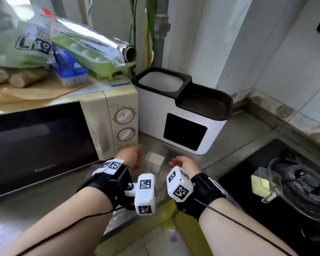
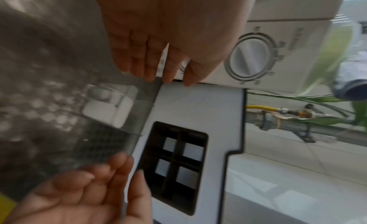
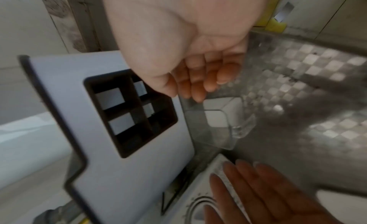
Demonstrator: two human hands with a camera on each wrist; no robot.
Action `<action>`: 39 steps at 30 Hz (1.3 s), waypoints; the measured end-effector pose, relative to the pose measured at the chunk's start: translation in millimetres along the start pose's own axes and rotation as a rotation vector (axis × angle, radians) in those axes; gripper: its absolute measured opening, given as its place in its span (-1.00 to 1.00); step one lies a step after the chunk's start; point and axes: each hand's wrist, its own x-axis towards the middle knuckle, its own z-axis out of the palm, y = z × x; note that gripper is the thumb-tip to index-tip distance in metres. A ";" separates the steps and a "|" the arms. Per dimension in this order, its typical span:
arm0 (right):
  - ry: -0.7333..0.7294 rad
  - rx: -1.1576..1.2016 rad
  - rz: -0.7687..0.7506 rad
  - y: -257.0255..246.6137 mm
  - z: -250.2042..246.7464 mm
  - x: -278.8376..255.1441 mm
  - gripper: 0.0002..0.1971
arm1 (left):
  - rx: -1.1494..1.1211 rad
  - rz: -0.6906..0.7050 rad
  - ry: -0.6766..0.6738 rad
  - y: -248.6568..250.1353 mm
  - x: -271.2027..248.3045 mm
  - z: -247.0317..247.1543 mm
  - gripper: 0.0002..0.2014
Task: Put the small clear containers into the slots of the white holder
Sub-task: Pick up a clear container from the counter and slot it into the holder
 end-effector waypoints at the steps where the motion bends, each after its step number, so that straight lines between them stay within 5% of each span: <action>1: -0.015 -0.053 0.004 5.4 2.7 2.6 -0.76 | 0.032 0.015 -0.014 -5.4 3.7 0.2 -0.75; 9: -0.067 -0.203 0.049 31.8 8.5 2.3 -0.95 | 0.198 -0.059 -0.087 -29.7 9.7 11.9 -0.82; 13: -0.080 -0.225 -0.012 28.4 4.3 -5.4 -0.92 | 0.214 -0.084 -0.150 -29.9 7.1 18.9 -0.71; 17: -0.109 -0.264 -0.077 26.8 1.4 -7.1 -0.67 | 0.260 -0.099 -0.198 -31.4 7.1 21.5 -0.68; 23: -0.001 -0.337 -0.099 30.9 2.4 1.9 -0.78 | 0.295 -0.081 -0.226 -31.9 8.3 19.7 -0.71; 27: 0.003 -0.259 -0.125 27.8 3.5 1.6 -0.91 | 0.275 -0.090 -0.226 -30.0 8.8 20.6 -0.72; 39: 0.014 0.013 -0.313 -16.5 13.3 -4.9 -0.86 | 0.146 0.041 -0.340 1.9 8.9 38.9 -0.80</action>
